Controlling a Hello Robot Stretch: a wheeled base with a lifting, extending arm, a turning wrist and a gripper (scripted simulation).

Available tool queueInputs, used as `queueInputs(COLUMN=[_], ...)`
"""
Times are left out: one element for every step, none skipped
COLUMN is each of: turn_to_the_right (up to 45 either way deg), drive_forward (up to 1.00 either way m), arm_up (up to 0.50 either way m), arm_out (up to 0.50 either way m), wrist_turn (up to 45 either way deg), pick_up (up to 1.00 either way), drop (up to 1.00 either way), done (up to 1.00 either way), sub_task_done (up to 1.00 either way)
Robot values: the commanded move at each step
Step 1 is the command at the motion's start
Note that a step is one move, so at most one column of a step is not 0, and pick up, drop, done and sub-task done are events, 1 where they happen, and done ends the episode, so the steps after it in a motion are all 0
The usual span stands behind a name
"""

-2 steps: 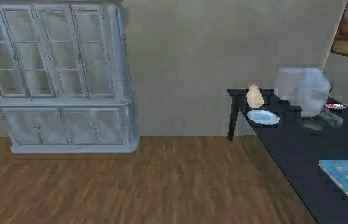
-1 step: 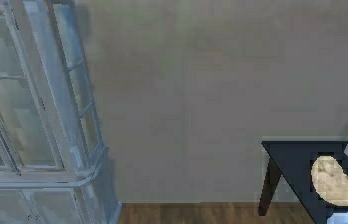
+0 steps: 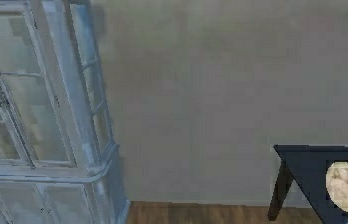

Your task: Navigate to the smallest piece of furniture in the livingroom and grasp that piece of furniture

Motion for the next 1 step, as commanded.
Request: queueInputs(turn_to_the_right=[0.0], drive_forward=[0.2], arm_up=[0.0], arm_out=[0.0], wrist_turn=[0.0], pick_up=[0.0], drop=[0.0], done=[0.0], sub_task_done=[0.0])
